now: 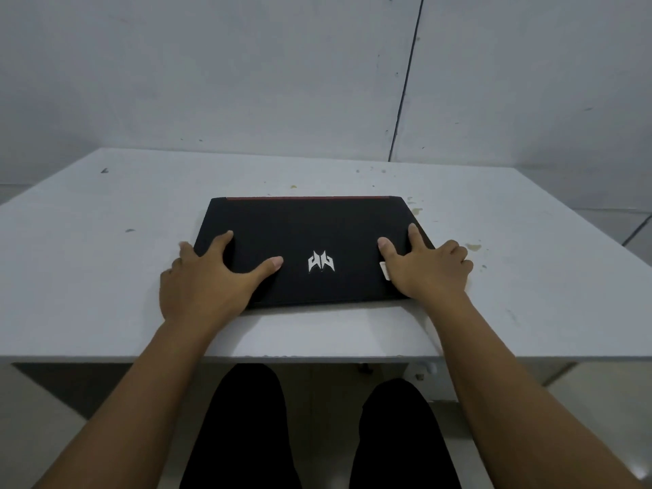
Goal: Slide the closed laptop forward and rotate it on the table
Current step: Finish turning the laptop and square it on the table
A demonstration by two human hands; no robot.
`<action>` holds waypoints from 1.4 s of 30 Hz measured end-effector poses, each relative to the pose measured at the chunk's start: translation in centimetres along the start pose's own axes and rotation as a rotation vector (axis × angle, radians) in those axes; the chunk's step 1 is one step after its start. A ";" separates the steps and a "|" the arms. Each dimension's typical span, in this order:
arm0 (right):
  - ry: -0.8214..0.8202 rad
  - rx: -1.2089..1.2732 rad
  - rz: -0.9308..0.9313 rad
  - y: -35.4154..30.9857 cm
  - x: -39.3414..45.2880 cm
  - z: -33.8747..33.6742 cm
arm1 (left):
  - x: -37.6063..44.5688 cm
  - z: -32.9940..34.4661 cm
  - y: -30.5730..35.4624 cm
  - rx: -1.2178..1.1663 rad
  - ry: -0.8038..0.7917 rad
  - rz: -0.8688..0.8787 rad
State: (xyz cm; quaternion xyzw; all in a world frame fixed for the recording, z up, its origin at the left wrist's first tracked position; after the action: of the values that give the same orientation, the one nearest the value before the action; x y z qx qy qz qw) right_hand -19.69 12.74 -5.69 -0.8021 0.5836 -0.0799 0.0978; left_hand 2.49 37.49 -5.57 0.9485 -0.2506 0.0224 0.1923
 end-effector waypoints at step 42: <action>0.316 0.557 -0.321 5.9 -11.6 -0.7 | -6.1 -2.6 -6.1 -0.241 -0.085 0.343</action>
State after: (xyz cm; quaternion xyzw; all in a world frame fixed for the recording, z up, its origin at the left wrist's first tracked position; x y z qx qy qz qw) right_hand -28.83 21.97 -6.63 -0.8039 0.4139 -0.3733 0.2074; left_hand 0.26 46.15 -6.13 0.8622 -0.4170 -0.0152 0.2872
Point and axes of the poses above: each hand's wrist, its own x-axis towards the middle knuckle, its own z-axis out of the palm, y = z × x, the point moved 5 cm from there along x, towards the middle knuckle, and after that the axes turned 5 degrees about x, right-handed, at the moved point
